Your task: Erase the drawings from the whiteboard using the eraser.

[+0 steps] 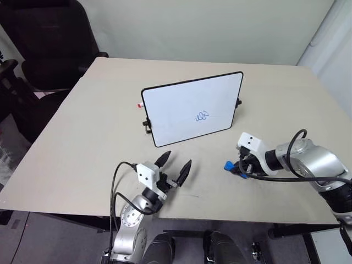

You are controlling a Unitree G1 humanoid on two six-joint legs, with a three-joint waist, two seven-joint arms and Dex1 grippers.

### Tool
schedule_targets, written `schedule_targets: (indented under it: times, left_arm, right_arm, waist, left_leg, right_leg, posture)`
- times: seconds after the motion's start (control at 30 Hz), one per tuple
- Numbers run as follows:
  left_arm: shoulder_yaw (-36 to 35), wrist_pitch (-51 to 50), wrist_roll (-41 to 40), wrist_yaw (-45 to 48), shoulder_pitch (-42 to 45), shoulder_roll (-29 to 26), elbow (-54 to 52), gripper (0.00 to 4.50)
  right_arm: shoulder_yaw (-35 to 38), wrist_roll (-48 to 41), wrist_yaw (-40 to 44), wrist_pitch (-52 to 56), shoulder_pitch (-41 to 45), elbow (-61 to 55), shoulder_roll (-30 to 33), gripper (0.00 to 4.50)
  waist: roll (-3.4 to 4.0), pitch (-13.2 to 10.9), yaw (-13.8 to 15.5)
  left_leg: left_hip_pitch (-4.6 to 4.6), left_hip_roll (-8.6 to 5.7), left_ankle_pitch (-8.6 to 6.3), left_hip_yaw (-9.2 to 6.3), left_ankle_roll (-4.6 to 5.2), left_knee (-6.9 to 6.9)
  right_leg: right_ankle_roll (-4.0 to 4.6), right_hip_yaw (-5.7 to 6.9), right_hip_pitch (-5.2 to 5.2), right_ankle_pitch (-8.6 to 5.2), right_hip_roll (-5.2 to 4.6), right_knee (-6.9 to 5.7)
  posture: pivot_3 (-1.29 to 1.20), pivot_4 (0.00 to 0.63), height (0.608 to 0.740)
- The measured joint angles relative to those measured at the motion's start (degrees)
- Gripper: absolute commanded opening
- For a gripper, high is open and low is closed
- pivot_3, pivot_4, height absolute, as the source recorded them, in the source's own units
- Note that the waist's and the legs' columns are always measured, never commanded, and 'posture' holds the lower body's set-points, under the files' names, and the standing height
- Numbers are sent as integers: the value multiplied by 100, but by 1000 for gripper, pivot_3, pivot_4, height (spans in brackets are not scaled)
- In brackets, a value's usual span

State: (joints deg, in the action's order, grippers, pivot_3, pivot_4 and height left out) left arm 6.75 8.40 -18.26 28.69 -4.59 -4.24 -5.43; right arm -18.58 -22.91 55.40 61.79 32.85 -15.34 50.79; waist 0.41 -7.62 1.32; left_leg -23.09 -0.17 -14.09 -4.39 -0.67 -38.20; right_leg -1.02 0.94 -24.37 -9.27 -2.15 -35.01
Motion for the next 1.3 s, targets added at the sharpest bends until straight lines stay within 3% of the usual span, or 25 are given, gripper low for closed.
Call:
schedule_targets:
  times: [0.13,0.33,0.6,1.07,1.3]
  left_arm:
    - [-8,1,-3,3,78,-2,103,4500]
    - [-30,0,-15,29,150,-21,145,4500]
    - [-99,-13,-38,117,195,-83,159,4500]
    - [-105,-27,-66,122,181,-130,155,4500]
    - [-102,-38,-71,125,171,-136,117,4500]
  right_arm:
    - [582,-250,-252,-215,-207,-199,-672,214]
    - [1651,-491,-1482,-386,41,-32,-2415,214]
    - [1608,195,-2977,-1634,99,769,-3995,214]
    - [1790,1128,-4542,-3883,132,1773,-5192,214]
    - [1747,1371,-4764,-4251,-113,1855,-5297,214]
  waist:
    - [0,0,-4]
    - [0,0,-30]
    - [3,-1,-27]
    - [4,-2,-32]
    - [5,-2,-31]
  left_leg:
    - [2,0,1,1,1,-2]
    - [10,4,-13,-6,45,0]
    - [-3,6,-25,-8,54,1]
    - [-10,15,-30,-8,32,0]
    - [-13,16,-31,-7,30,0]
  right_leg:
    - [4,-2,-1,2,0,-2]
    - [55,0,-4,35,0,-8]
    - [82,3,-29,53,-4,-12]
    - [112,16,-49,80,-4,-15]
    - [112,17,-49,82,-4,-9]
  posture:
    - [0,150,740]
    - [0,150,740]
    - [0,150,740]
    - [0,150,740]
    - [0,150,740]
